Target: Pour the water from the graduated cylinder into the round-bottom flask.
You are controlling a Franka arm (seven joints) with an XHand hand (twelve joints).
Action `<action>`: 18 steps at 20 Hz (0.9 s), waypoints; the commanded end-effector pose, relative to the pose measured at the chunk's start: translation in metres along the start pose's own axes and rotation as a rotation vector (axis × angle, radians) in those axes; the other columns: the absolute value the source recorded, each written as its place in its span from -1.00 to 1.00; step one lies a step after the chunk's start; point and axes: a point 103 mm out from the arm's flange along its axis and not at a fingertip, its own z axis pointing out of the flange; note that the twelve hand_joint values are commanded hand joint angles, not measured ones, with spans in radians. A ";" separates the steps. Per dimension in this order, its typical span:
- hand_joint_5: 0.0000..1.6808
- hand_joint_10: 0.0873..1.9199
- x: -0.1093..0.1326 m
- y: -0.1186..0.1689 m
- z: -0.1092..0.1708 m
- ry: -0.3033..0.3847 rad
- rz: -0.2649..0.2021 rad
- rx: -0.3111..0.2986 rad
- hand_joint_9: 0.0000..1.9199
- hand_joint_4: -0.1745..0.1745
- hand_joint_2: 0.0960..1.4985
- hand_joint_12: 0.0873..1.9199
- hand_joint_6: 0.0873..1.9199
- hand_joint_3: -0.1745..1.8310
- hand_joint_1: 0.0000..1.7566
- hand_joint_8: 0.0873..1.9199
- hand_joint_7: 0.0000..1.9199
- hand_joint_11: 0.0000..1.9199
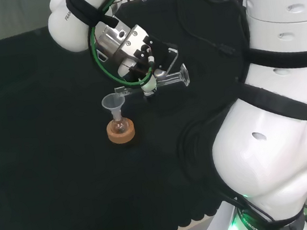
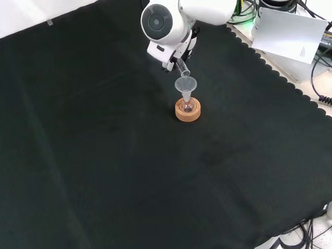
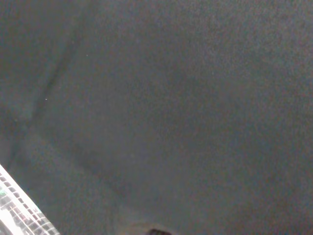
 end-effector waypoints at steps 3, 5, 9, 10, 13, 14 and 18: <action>0.23 -1.00 -0.003 -0.001 -0.001 -0.032 0.026 0.020 0.54 -1.00 0.41 -0.33 -0.09 -0.83 0.45 -0.12 0.11 0.32; 0.23 -1.00 -0.002 -0.002 -0.002 -0.038 0.030 0.021 0.54 -1.00 0.41 -0.33 -0.09 -0.83 0.45 -0.12 0.11 0.32; 0.23 -1.00 -0.001 -0.003 -0.003 -0.053 0.042 0.021 0.54 -1.00 0.41 -0.33 -0.09 -0.83 0.45 -0.12 0.11 0.32; 0.23 -1.00 -0.002 -0.003 -0.004 -0.055 0.043 0.022 0.54 -1.00 0.41 -0.33 -0.09 -0.83 0.45 -0.12 0.11 0.32; 0.23 -1.00 -0.001 -0.004 -0.006 -0.068 0.047 0.019 0.54 -1.00 0.41 -0.33 -0.09 -0.83 0.45 -0.12 0.11 0.32; 0.23 -1.00 -0.001 -0.004 -0.006 -0.067 0.047 0.018 0.54 -1.00 0.41 -0.33 -0.09 -0.83 0.45 -0.12 0.11 0.32; 0.23 -1.00 0.000 -0.003 -0.008 -0.082 0.059 0.033 0.54 -1.00 0.41 -0.33 -0.09 -0.83 0.45 -0.12 0.11 0.32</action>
